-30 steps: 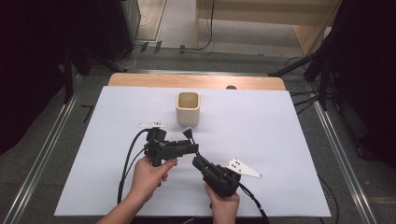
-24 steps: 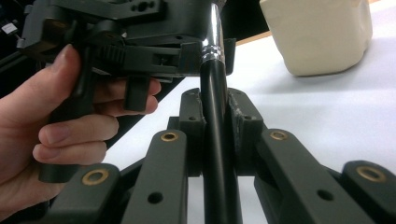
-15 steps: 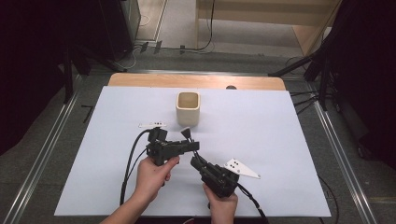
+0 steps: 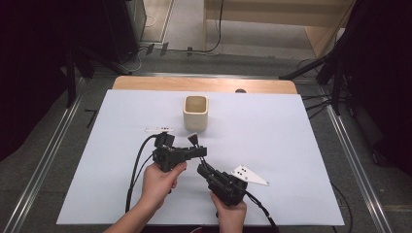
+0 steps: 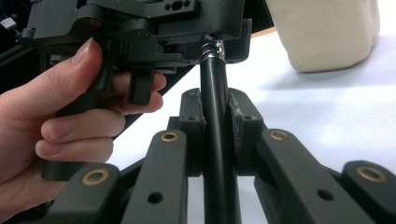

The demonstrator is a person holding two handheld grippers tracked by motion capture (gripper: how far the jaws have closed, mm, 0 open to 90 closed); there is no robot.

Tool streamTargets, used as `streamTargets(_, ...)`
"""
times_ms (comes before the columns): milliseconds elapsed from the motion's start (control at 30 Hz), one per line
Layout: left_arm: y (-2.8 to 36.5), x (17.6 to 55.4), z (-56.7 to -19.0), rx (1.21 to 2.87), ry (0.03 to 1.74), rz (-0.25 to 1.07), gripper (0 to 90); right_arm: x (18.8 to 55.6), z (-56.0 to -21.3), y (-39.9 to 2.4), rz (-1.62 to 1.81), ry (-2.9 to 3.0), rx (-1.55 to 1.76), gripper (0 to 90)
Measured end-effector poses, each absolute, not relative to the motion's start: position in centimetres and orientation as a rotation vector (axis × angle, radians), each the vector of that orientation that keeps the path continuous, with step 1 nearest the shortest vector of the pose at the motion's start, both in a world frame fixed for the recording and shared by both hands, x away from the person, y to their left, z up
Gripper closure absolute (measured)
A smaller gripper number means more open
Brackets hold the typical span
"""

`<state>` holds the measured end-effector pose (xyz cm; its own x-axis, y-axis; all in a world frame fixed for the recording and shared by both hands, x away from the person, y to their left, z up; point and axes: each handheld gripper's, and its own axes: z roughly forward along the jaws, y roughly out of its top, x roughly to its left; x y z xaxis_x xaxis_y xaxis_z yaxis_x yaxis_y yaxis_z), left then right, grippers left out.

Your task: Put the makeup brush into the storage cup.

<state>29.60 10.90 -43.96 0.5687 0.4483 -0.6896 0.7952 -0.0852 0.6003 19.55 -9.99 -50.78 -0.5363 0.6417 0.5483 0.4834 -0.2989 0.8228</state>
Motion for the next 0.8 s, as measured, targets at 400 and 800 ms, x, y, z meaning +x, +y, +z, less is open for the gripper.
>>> streamTargets(400, 11.05, 29.84, -43.9, 1.708, 1.034, -0.479, 76.6, 19.57, -50.8, -9.78, 1.938, 1.812, 1.441, 78.5)
streamTargets(800, 11.72, 30.07, -43.92, 1.694, 1.042, -0.492, 77.9, 19.91, -50.9, -9.29, 1.846, 1.895, 1.4, 51.4)
